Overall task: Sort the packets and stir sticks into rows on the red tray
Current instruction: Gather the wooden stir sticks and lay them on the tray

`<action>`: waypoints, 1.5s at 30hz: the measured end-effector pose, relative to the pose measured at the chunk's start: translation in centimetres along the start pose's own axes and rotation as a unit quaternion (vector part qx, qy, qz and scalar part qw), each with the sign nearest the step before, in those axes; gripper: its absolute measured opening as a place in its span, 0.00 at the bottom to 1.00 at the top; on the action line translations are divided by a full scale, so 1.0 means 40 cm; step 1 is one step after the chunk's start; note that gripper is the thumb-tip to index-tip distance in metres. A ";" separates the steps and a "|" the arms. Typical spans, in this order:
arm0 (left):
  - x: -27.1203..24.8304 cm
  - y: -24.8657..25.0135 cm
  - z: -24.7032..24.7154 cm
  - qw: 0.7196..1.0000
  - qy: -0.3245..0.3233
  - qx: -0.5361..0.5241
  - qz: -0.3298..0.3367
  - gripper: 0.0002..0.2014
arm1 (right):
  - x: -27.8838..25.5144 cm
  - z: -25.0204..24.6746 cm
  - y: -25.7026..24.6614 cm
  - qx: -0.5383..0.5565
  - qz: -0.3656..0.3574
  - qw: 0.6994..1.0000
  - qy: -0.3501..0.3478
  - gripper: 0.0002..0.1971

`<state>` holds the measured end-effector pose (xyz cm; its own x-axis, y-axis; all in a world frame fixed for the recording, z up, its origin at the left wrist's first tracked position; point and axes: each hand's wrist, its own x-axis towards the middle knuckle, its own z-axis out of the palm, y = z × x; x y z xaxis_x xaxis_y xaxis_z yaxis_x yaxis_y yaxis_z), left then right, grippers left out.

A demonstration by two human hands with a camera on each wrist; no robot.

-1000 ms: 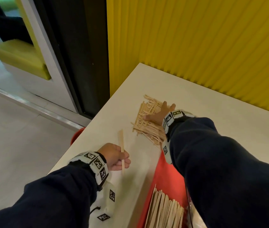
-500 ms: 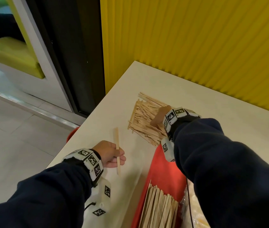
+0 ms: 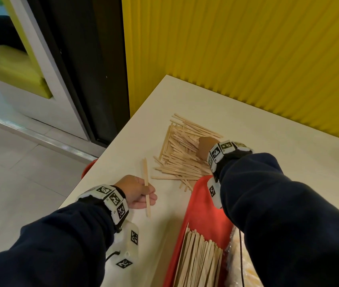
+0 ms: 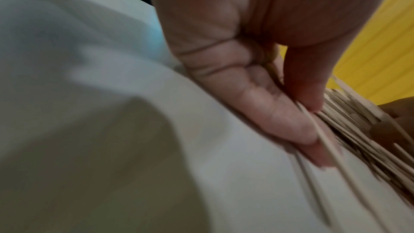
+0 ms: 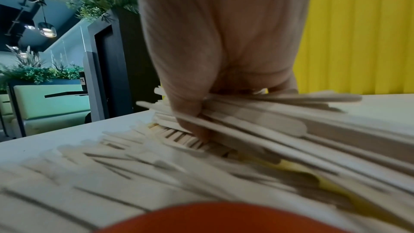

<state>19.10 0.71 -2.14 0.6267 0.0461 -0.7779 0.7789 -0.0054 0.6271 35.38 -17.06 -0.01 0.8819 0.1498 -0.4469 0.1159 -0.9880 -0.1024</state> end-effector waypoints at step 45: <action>-0.100 0.010 0.042 0.996 0.043 0.032 0.070 0.12 | -0.352 0.013 -0.009 0.707 0.019 0.678 0.201 0.08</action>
<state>16.96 -1.14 1.15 0.7270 0.1253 -0.6751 0.6856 -0.0804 0.7235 22.67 -18.78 5.85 0.9581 -0.1783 -0.2243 -0.2138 0.0764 -0.9739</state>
